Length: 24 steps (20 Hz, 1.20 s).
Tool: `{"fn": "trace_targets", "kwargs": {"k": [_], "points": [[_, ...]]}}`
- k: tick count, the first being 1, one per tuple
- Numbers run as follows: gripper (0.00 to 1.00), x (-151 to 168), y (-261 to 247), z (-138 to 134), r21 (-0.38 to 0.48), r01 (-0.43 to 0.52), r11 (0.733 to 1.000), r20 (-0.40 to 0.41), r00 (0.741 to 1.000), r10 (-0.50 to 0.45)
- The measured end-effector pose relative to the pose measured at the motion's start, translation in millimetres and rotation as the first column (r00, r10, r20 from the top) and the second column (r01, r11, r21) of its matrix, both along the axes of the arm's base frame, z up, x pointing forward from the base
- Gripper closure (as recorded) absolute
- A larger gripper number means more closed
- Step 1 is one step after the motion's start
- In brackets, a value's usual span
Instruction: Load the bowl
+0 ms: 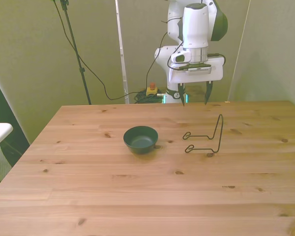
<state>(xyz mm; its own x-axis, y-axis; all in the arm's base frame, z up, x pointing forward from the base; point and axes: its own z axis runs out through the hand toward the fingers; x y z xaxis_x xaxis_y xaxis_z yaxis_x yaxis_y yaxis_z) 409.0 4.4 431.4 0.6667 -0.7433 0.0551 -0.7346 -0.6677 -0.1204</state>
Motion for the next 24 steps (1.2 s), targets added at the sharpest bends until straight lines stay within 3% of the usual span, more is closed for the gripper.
{"fn": "trace_targets", "kwargs": {"k": [6, 14, 19, 24], "points": [[0.00, 6, -2, 5, -0.026, 0.002, 1.000, 0.006, 1.000, -0.002], [0.00, 62, -75, 58, -0.083, 0.131, 0.988, 0.026, 0.991, -0.129], [0.00, 111, -112, 37, -0.164, 0.208, 0.964, -0.010, 0.977, -0.213], [0.00, 147, -131, 12, -0.185, 0.230, 0.956, -0.039, 0.970, -0.241]]}}
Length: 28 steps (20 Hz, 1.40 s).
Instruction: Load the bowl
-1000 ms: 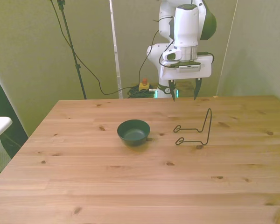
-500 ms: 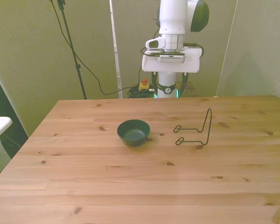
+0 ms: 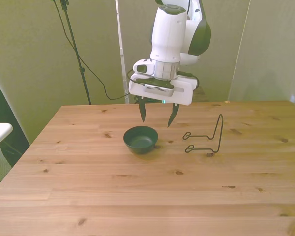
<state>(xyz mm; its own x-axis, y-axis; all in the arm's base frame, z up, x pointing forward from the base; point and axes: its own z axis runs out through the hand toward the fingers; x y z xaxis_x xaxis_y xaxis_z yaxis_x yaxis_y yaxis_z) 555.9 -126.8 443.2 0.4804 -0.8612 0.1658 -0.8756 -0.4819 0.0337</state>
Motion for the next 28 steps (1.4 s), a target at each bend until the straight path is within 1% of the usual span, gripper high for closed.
{"fn": "trace_targets", "kwargs": {"k": [4, 10, 17, 21, 28], "points": [[0.00, 5, 3, -3, -0.020, 0.007, 1.000, -0.004, 1.000, -0.007], [0.00, 22, -4, -35, -0.041, 0.026, 0.999, -0.042, 0.999, -0.028], [0.00, 30, 28, -53, -0.072, 0.013, 0.997, -0.058, 0.998, -0.017], [0.00, 33, 23, -67, -0.076, 0.031, 0.997, -0.070, 0.997, -0.036], [0.00, 35, 18, -66, -0.079, 0.045, 0.996, -0.064, 0.997, -0.050]]}}
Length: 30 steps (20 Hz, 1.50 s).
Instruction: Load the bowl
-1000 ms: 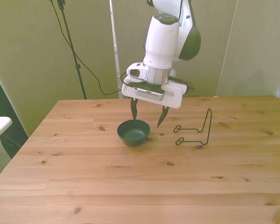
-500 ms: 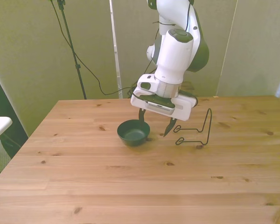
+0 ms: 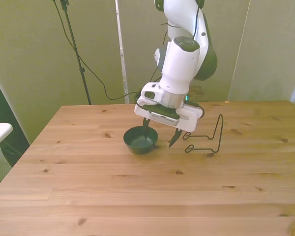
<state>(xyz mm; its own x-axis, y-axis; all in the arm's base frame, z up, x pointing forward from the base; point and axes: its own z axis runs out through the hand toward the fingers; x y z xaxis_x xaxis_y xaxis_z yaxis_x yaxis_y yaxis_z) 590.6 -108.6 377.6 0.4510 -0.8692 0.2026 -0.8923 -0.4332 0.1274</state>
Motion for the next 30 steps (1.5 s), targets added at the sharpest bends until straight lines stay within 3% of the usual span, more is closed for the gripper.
{"fn": "trace_targets", "kwargs": {"k": [8, 9, 30], "points": [[0.00, 0, -1, 0, -0.001, 0.010, 1.000, 0.001, 1.000, -0.010], [1.00, 0, -1, 0, -0.001, 0.012, 1.000, 0.002, 1.000, -0.012], [1.00, 2, -5, 8, -0.008, 0.026, 1.000, -0.002, 1.000, -0.026]]}}
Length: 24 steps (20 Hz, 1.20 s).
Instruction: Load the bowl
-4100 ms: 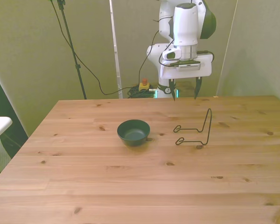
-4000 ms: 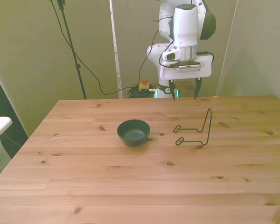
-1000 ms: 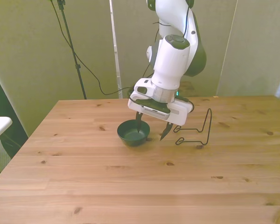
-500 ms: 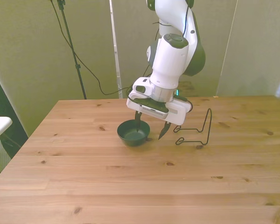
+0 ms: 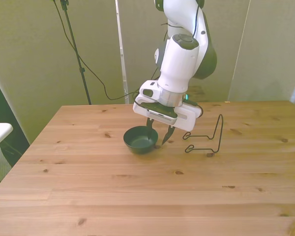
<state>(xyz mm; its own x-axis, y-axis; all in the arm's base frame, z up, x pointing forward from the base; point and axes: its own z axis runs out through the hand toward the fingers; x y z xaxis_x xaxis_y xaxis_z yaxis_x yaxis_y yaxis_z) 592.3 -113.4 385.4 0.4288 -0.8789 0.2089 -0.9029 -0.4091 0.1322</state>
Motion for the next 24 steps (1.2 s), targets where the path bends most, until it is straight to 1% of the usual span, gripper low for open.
{"fn": "trace_targets", "kwargs": {"k": [20, 22, 24], "points": [[1.00, 1, 5, -5, 0.000, 0.000, 1.000, -0.009, 1.000, 0.000], [1.00, 1, 9, -1, 0.012, -0.005, 1.000, -0.006, 1.000, 0.005], [1.00, -3, 22, 15, 0.049, -0.027, 0.998, 0.003, 1.000, 0.026]]}}
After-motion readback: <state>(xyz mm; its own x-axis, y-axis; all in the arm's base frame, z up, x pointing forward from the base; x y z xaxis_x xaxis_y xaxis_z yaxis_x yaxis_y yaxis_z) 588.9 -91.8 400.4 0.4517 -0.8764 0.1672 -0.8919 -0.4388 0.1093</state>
